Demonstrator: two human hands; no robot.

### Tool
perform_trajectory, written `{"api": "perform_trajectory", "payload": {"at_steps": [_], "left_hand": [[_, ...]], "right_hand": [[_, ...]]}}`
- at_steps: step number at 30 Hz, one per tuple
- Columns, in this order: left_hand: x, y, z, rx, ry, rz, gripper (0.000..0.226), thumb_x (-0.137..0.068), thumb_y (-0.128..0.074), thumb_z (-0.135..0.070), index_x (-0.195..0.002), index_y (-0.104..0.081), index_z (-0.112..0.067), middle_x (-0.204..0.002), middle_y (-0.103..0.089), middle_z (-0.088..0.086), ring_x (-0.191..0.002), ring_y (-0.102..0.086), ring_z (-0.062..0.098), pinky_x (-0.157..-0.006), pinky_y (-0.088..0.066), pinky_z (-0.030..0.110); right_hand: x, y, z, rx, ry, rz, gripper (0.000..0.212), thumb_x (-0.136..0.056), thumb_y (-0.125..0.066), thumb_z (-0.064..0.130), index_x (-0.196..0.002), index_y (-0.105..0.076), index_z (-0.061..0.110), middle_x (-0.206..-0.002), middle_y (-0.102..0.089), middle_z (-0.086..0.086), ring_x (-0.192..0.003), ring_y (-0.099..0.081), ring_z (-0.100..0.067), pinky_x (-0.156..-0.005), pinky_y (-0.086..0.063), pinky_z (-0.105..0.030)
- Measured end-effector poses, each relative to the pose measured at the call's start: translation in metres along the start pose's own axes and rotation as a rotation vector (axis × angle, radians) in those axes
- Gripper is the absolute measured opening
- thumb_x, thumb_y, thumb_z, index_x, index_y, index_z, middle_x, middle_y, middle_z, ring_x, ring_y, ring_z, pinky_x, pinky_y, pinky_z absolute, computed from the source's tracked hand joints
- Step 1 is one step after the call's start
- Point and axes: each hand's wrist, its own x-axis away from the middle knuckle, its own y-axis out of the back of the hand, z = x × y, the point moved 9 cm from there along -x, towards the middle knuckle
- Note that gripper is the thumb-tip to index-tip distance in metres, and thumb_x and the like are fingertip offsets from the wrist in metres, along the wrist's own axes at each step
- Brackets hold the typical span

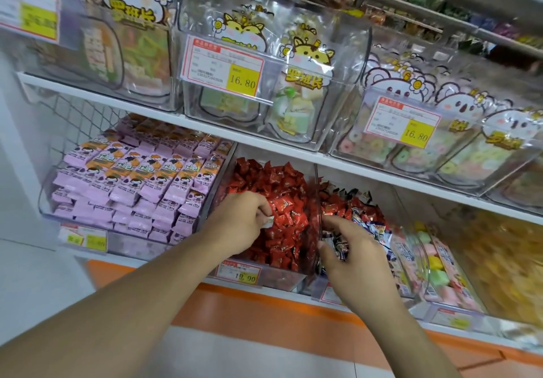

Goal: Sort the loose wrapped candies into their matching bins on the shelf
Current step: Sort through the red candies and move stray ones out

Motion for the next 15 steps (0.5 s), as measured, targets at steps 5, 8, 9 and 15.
{"api": "perform_trajectory", "payload": {"at_steps": [5,8,9,15], "left_hand": [[0.015,0.017,-0.043,0.271,-0.063,0.107,0.009,-0.086,-0.082,-0.025,-0.088,-0.079,-0.033,-0.08,-0.075,-0.013,-0.078,-0.071,0.002,-0.081,-0.06,0.028],[0.03,0.012,-0.062,0.457,-0.051,0.189,0.012,-0.082,-0.087,-0.022,-0.087,-0.079,-0.03,-0.083,-0.078,-0.004,-0.082,-0.076,0.013,-0.086,-0.062,0.039],[0.033,0.012,-0.066,0.486,-0.051,0.189,0.013,-0.081,-0.087,-0.022,-0.088,-0.079,-0.029,-0.084,-0.078,-0.002,-0.083,-0.076,0.015,-0.087,-0.062,0.041],[0.032,0.021,-0.054,0.398,-0.015,0.087,0.007,-0.092,-0.075,-0.029,-0.097,-0.076,-0.033,-0.093,-0.076,-0.012,-0.09,-0.072,0.005,-0.09,-0.061,0.034]], "right_hand": [[0.003,0.007,0.024,-0.141,0.089,-0.013,0.046,-0.097,-0.07,0.028,-0.14,-0.057,0.034,-0.135,-0.058,0.023,-0.127,-0.052,0.003,-0.108,-0.042,-0.021],[0.006,0.008,0.028,-0.433,0.04,0.03,0.023,-0.095,-0.073,0.024,-0.116,-0.069,0.034,-0.099,-0.072,0.012,-0.094,-0.067,-0.009,-0.082,-0.055,-0.025],[0.007,0.011,0.027,-0.484,0.026,0.029,0.016,-0.094,-0.074,0.023,-0.106,-0.071,0.033,-0.09,-0.072,0.007,-0.085,-0.068,-0.012,-0.075,-0.056,-0.026],[0.008,0.045,-0.005,-0.304,-0.057,-0.15,0.013,-0.097,-0.071,0.021,-0.103,-0.07,0.033,-0.098,-0.071,0.014,-0.079,-0.061,0.006,-0.067,-0.044,-0.005]]}}
